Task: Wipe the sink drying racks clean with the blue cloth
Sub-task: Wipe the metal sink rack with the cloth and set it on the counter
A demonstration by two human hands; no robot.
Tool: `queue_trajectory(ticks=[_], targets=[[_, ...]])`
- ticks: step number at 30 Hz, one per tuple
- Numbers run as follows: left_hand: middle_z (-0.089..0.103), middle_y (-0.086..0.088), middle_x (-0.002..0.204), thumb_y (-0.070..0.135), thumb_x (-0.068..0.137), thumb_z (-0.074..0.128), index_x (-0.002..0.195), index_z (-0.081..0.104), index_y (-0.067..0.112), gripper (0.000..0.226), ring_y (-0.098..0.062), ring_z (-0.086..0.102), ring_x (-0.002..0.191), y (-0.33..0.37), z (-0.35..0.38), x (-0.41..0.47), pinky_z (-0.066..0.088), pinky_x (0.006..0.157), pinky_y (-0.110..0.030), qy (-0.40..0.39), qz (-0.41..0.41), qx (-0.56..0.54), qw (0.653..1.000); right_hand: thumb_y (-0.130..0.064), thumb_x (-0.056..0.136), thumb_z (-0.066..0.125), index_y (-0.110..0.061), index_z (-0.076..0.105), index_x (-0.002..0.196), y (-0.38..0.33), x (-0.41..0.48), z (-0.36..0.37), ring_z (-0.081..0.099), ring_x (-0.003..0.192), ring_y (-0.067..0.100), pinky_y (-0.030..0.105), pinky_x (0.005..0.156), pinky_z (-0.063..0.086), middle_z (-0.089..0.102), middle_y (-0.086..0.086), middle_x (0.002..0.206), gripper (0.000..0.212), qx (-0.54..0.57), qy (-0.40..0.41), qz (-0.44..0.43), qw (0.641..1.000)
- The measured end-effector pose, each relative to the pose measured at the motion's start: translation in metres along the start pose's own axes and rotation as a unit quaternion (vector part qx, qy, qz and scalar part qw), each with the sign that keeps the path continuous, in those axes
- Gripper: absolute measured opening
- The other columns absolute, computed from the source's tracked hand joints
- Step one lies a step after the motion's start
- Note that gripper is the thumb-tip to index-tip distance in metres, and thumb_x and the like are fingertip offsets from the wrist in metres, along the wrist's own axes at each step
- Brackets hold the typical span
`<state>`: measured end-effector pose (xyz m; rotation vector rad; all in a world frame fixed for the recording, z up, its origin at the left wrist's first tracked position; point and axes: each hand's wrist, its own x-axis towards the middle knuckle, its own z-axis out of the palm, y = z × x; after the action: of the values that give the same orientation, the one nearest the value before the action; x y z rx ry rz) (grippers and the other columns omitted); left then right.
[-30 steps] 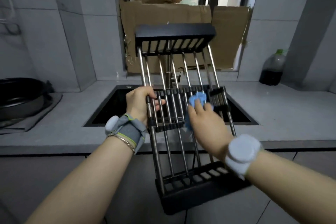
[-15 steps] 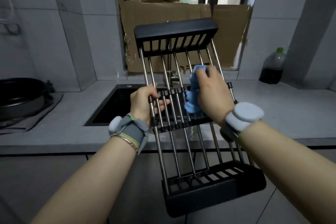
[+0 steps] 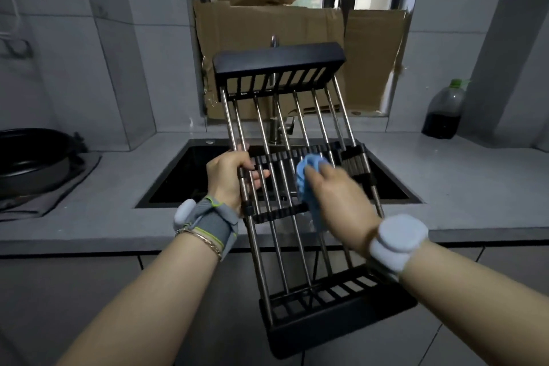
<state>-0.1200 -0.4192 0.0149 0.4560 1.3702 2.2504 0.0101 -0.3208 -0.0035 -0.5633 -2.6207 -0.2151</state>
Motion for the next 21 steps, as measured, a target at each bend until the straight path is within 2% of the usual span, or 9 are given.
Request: queue_trajectory(ticks=[2, 4, 7, 10, 13, 15, 17, 19, 21], targets=[[0.05, -0.002, 0.056, -0.004, 0.079, 0.035, 0.09, 0.059, 0.011, 0.031, -0.026, 0.066, 0.058, -0.002, 0.004, -0.002, 0.046, 0.045, -0.019, -0.016, -0.011, -0.007, 1.0, -0.003, 0.09, 0.045, -0.005, 0.037, 0.137, 0.009, 0.021, -0.009, 0.045, 0.11, 0.034, 0.041, 0.09, 0.044, 0.044, 0.018, 0.126, 0.047, 0.072, 0.084, 0.047, 0.993], [0.049, -0.003, 0.055, -0.006, 0.079, 0.035, 0.094, 0.06, 0.009, 0.033, -0.028, 0.065, 0.061, -0.005, 0.01, -0.007, 0.046, 0.044, -0.018, -0.02, -0.01, -0.015, 1.0, -0.004, 0.09, 0.047, -0.005, 0.031, 0.142, 0.013, 0.037, -0.009, 0.04, 0.115, 0.036, 0.042, 0.092, 0.041, 0.041, 0.021, 0.132, 0.054, 0.097, 0.131, 0.091, 0.982], [0.048, -0.011, 0.067, -0.008, 0.076, 0.037, 0.099, 0.061, 0.002, 0.035, -0.028, 0.061, 0.061, -0.007, 0.019, -0.012, 0.046, 0.043, -0.018, -0.016, 0.008, -0.018, 1.0, -0.025, 0.098, 0.035, -0.012, 0.011, 0.149, 0.004, 0.034, 0.007, 0.017, 0.137, 0.035, 0.041, 0.109, 0.02, 0.016, 0.017, 0.153, 0.058, 0.054, 0.095, 0.159, 0.981], [0.048, -0.009, 0.062, -0.011, 0.073, 0.039, 0.082, 0.058, 0.002, 0.025, -0.026, 0.059, 0.055, -0.008, 0.021, -0.013, 0.041, 0.04, -0.016, 0.006, 0.02, -0.014, 1.0, -0.03, 0.099, 0.03, -0.015, 0.003, 0.15, -0.009, 0.015, 0.021, 0.003, 0.142, 0.036, 0.044, 0.115, 0.008, 0.005, 0.016, 0.156, 0.059, 0.069, 0.045, 0.149, 0.985], [0.047, -0.007, 0.057, -0.01, 0.074, 0.038, 0.082, 0.058, 0.005, 0.026, -0.026, 0.058, 0.055, -0.012, 0.017, -0.007, 0.038, 0.042, -0.017, 0.034, 0.004, -0.023, 0.999, -0.011, 0.089, 0.053, -0.012, 0.02, 0.148, -0.025, -0.007, 0.033, 0.016, 0.137, 0.045, 0.05, 0.112, 0.024, 0.018, 0.022, 0.152, 0.067, 0.086, 0.0, 0.087, 0.992], [0.04, -0.006, 0.062, -0.009, 0.071, 0.038, 0.084, 0.058, 0.003, 0.026, -0.022, 0.05, 0.05, -0.015, 0.017, -0.005, 0.038, 0.043, -0.018, 0.034, -0.004, -0.031, 0.999, 0.001, 0.068, 0.065, -0.008, 0.045, 0.133, -0.034, -0.017, 0.045, 0.044, 0.119, 0.052, 0.053, 0.09, 0.046, 0.047, 0.025, 0.135, 0.068, 0.081, 0.049, 0.048, 0.994], [0.034, -0.005, 0.063, -0.005, 0.061, 0.042, 0.082, 0.056, 0.0, 0.025, -0.018, 0.039, 0.048, -0.016, 0.017, -0.007, 0.035, 0.047, -0.021, 0.031, 0.013, -0.025, 0.999, -0.003, 0.068, 0.048, -0.011, 0.056, 0.12, -0.042, -0.02, 0.05, 0.057, 0.105, 0.048, 0.048, 0.073, 0.054, 0.06, 0.019, 0.12, 0.054, 0.075, 0.071, 0.015, 0.995], [0.038, -0.006, 0.062, -0.003, 0.054, 0.044, 0.077, 0.056, 0.001, 0.026, -0.02, 0.04, 0.052, -0.018, 0.015, -0.009, 0.037, 0.054, -0.027, 0.024, 0.024, -0.016, 0.999, -0.005, 0.069, 0.031, -0.009, 0.06, 0.114, -0.049, -0.023, 0.052, 0.06, 0.101, 0.045, 0.047, 0.068, 0.057, 0.063, 0.016, 0.116, 0.053, 0.073, 0.071, -0.036, 0.994], [0.046, -0.007, 0.057, -0.003, 0.055, 0.044, 0.068, 0.055, 0.001, 0.017, -0.021, 0.044, 0.052, -0.02, 0.012, -0.009, 0.04, 0.057, -0.029, 0.021, 0.021, -0.013, 0.999, 0.0, 0.067, 0.045, -0.006, 0.058, 0.108, -0.048, -0.024, 0.052, 0.06, 0.101, 0.045, 0.049, 0.068, 0.056, 0.064, 0.016, 0.115, 0.043, 0.067, 0.059, -0.078, 0.993]])
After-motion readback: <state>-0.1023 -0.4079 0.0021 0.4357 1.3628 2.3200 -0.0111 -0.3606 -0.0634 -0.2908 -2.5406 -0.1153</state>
